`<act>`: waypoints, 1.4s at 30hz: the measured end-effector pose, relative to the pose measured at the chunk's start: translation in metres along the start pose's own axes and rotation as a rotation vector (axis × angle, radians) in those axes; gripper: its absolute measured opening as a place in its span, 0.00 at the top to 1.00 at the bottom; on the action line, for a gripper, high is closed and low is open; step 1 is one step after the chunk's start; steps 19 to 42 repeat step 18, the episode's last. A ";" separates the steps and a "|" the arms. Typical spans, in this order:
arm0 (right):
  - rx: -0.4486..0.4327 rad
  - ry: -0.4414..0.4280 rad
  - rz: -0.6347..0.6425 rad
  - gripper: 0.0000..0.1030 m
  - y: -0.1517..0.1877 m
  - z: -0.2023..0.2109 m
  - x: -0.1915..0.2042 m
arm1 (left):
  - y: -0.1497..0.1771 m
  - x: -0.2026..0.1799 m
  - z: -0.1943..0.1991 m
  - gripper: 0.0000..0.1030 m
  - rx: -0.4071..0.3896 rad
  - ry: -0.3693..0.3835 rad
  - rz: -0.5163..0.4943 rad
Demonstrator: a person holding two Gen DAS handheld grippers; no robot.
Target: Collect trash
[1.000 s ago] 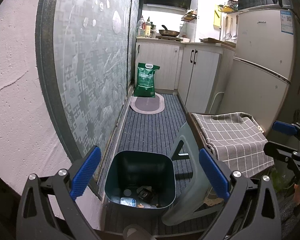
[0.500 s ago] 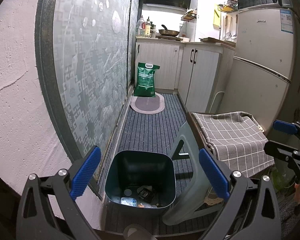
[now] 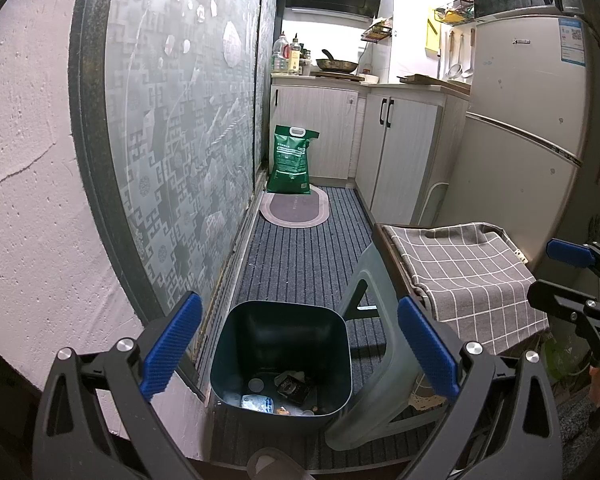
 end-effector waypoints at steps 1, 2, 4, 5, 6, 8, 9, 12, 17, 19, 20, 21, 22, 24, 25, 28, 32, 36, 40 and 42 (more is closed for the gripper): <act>0.000 0.000 0.000 0.03 0.000 0.000 0.000 | 0.000 0.000 0.000 0.03 0.000 0.001 0.000; 0.000 0.000 0.000 0.03 0.000 0.000 0.000 | 0.000 0.000 0.000 0.03 0.000 0.001 -0.001; 0.000 0.000 -0.001 0.03 0.000 0.000 0.000 | 0.000 0.000 0.000 0.03 0.000 0.001 -0.001; -0.001 0.001 0.000 0.03 0.000 0.000 0.000 | 0.000 -0.001 0.000 0.03 0.000 0.002 -0.002; -0.001 0.001 0.000 0.03 0.000 0.000 0.000 | 0.001 0.000 0.000 0.03 0.001 0.003 -0.003; 0.000 0.001 0.001 0.03 0.000 0.000 0.001 | 0.001 0.000 0.000 0.03 0.001 0.003 -0.002; 0.000 0.002 0.002 0.03 0.000 0.000 0.001 | 0.000 0.000 0.000 0.03 0.001 0.002 -0.002; 0.000 0.002 0.002 0.03 0.000 0.000 0.000 | 0.001 0.002 0.000 0.03 -0.001 0.006 0.006; 0.000 0.001 0.000 0.03 0.000 0.000 0.001 | 0.002 0.004 0.000 0.03 0.000 0.013 0.007; 0.000 0.000 0.001 0.03 0.000 0.000 0.001 | 0.002 0.005 0.000 0.03 0.001 0.012 0.006; 0.000 0.000 0.001 0.03 0.000 0.000 0.001 | 0.002 0.005 0.000 0.03 0.001 0.012 0.006; 0.000 0.000 0.001 0.03 0.000 0.000 0.001 | 0.002 0.005 0.000 0.03 0.001 0.012 0.006; 0.000 0.000 0.001 0.03 0.000 0.000 0.001 | 0.002 0.005 0.000 0.03 0.001 0.012 0.006; 0.000 0.000 0.001 0.03 0.000 0.000 0.001 | 0.002 0.005 0.000 0.03 0.001 0.012 0.006; 0.000 0.000 0.001 0.03 0.000 0.000 0.001 | 0.002 0.005 0.000 0.03 0.001 0.012 0.006; 0.000 0.000 0.001 0.03 0.000 0.000 0.001 | 0.002 0.005 0.000 0.03 0.001 0.012 0.006; 0.000 0.000 0.001 0.03 0.000 0.000 0.001 | 0.002 0.005 0.000 0.03 0.001 0.012 0.006; 0.000 0.000 0.001 0.03 0.000 0.000 0.001 | 0.002 0.005 0.000 0.03 0.001 0.012 0.006; 0.000 0.000 0.001 0.03 0.000 0.000 0.001 | 0.002 0.005 0.000 0.03 0.001 0.012 0.006; 0.000 0.000 0.001 0.03 0.000 0.000 0.001 | 0.002 0.005 0.000 0.03 0.001 0.012 0.006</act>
Point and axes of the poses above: each gripper's, at about its wrist camera, not at the fingertips, and z roughly against the way its jaws point, x to its left, y to its underside, the point moved 6 cm from there along -z, roughly the way its jaws point, and after that the axes turned 8 degrees about -z, right-handed, at the moved point
